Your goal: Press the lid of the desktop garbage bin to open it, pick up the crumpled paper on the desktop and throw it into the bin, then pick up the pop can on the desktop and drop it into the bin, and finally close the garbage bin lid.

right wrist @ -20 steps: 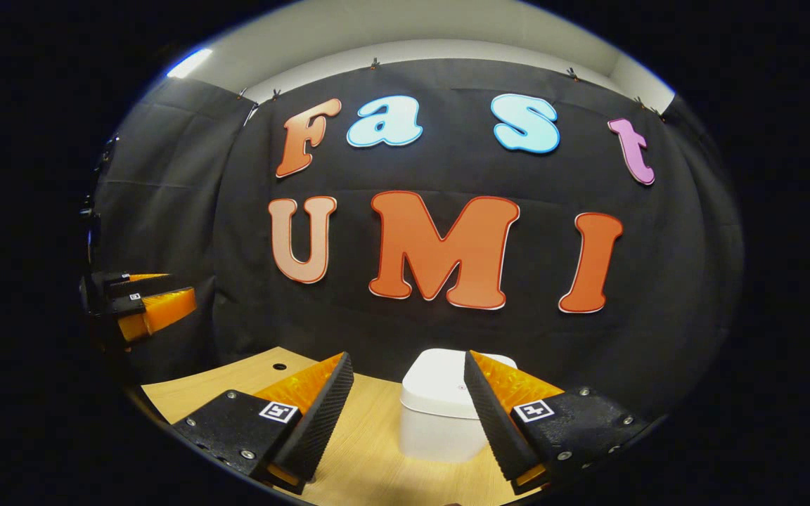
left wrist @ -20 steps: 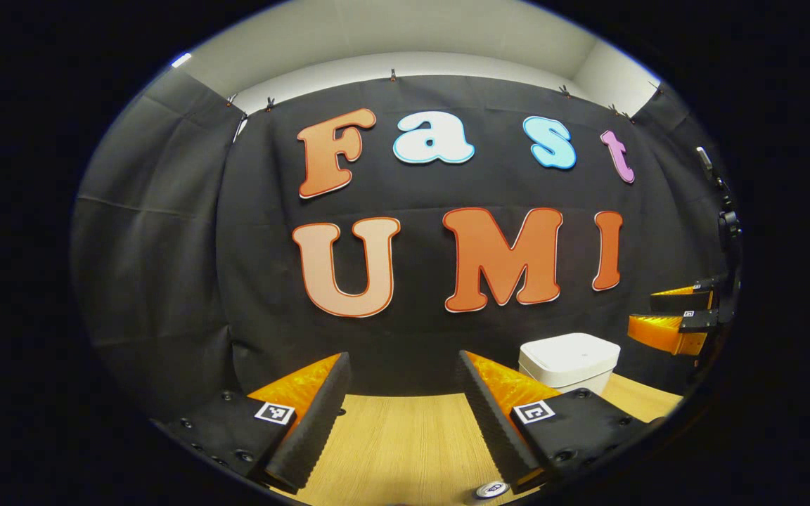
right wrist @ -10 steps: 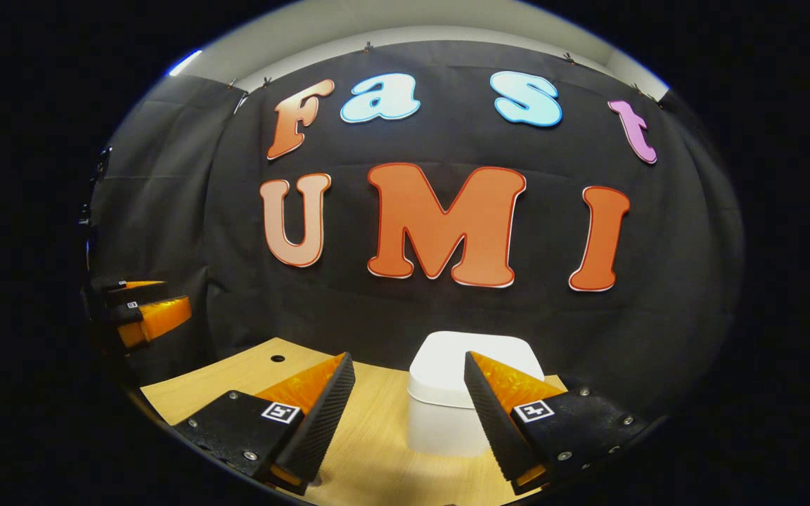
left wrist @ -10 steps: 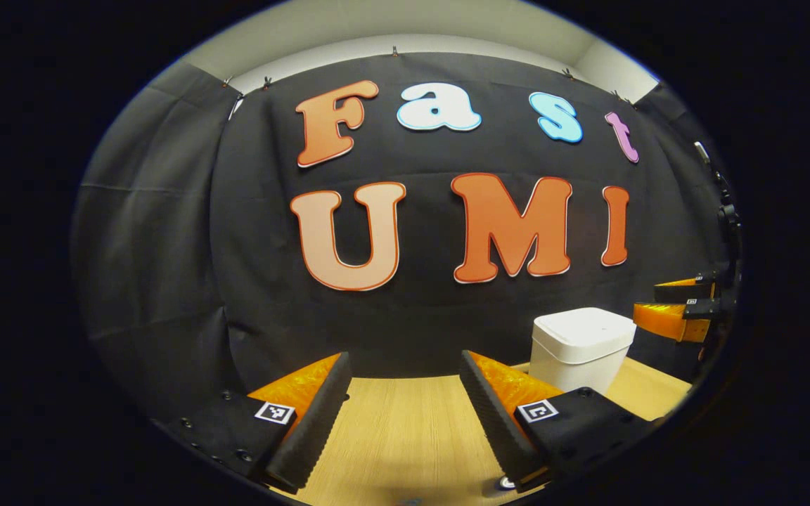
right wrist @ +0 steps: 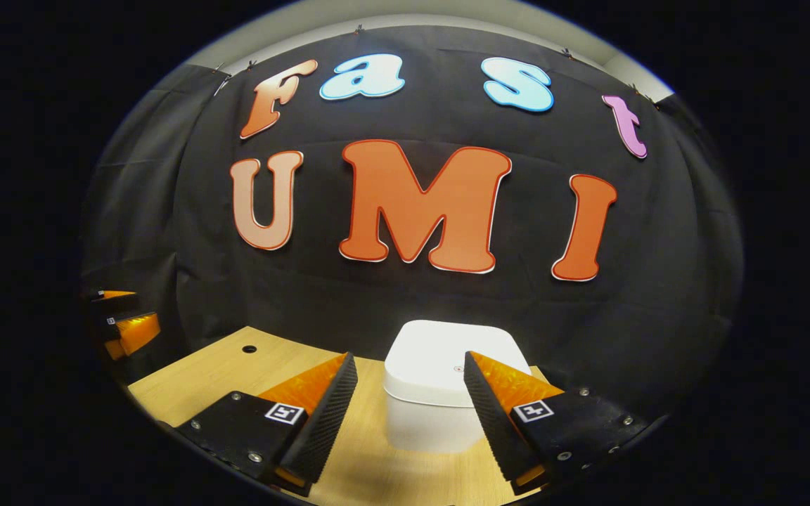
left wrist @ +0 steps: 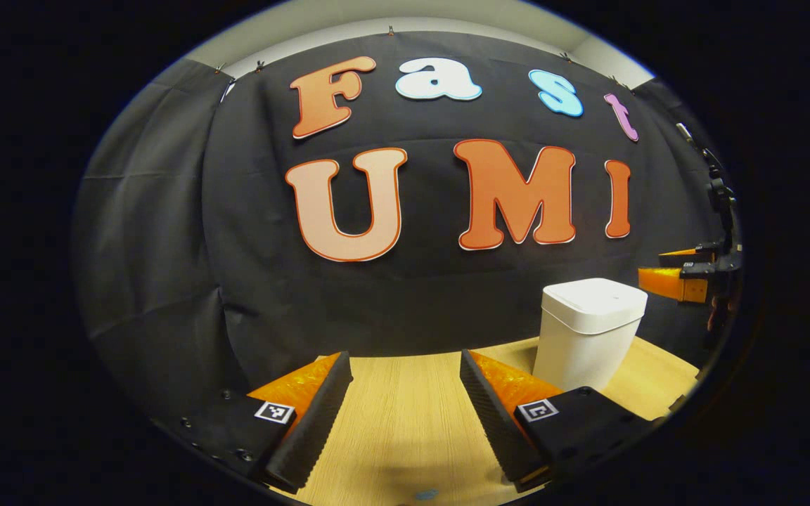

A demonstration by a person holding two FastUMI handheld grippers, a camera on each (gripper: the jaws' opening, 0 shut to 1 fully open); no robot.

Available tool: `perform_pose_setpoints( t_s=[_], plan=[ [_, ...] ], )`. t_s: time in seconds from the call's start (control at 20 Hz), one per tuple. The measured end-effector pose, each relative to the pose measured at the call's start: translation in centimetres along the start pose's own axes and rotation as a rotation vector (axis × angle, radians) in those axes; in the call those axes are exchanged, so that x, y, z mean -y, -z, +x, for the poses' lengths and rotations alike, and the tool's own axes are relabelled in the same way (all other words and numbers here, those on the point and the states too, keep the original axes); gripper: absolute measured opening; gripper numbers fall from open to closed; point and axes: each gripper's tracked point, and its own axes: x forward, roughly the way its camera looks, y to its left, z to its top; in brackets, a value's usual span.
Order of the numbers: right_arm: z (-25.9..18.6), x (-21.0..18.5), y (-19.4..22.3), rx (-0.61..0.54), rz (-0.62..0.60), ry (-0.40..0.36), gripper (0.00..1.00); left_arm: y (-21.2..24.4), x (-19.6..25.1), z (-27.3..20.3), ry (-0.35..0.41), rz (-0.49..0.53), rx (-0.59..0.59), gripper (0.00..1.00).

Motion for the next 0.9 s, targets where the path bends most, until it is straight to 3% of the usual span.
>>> perform_pose_setpoints(
  t_s=[0.25, 0.55, 0.65, 0.9],
  plan=[
    [2.4, 3.1, -0.9, -0.016, 0.052, 0.05, 0.75, 0.5, -1.2, -0.5, -0.047, -0.004, -0.014, 0.99],
    [5.8, 4.8, -0.2, -0.065, 0.058, 0.05, 0.43, 1.0, -2.1, -0.9, -0.114, -0.008, -0.035, 0.99],
    [6.8, 4.9, -0.1, -0.07, 0.061, 0.044, 0.28, 1.1, -2.4, -1.4, -0.134, -0.006, -0.039, 0.99],
    [8.8, 5.5, 1.3, -0.104, 0.059, 0.051, 0.04, 1.4, -2.5, -1.7, -0.17, -0.005, -0.052, 0.99]
  ],
)
